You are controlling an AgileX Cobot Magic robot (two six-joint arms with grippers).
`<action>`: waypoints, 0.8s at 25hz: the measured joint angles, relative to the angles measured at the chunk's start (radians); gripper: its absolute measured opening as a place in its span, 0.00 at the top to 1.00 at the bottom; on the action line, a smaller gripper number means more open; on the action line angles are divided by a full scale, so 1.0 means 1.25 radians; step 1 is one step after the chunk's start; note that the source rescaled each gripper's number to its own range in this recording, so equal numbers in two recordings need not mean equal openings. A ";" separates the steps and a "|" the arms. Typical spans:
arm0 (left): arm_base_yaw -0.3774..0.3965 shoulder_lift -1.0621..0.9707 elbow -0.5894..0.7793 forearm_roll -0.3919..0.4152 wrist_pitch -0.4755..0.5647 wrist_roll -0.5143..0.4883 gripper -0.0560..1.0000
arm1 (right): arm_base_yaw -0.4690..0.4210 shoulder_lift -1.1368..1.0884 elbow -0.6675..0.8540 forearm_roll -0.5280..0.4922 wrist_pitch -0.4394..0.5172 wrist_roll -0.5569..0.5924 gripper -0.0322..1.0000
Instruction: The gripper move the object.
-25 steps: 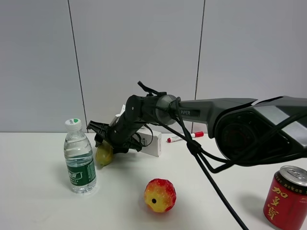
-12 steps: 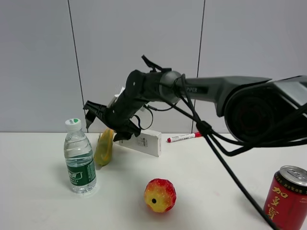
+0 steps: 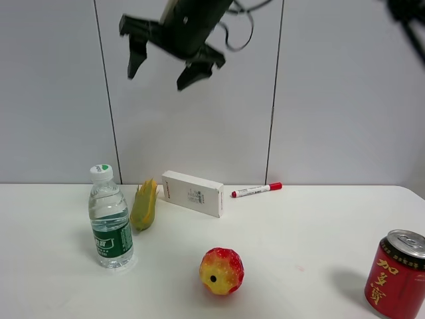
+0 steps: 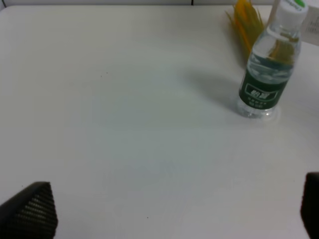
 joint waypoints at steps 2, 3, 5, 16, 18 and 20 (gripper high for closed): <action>0.000 0.000 0.000 0.000 0.000 0.000 0.00 | 0.000 -0.067 0.000 -0.047 0.048 -0.033 0.33; 0.000 0.000 0.000 0.000 0.000 0.000 0.00 | 0.000 -0.101 0.000 -0.069 0.078 -0.048 0.33; 0.000 0.000 0.000 0.000 0.000 -0.001 0.00 | 0.000 -0.157 0.000 -0.106 0.137 -0.083 0.30; 0.000 0.000 0.000 0.000 0.000 -0.001 0.00 | 0.000 -0.458 0.255 -0.229 0.171 -0.131 0.28; 0.000 0.000 0.000 0.000 0.000 -0.001 0.00 | 0.000 -0.530 0.366 -0.230 0.129 -0.123 0.28; 0.000 0.000 0.000 0.000 0.000 -0.001 0.00 | 0.000 -0.600 0.496 -0.226 0.071 -0.114 0.28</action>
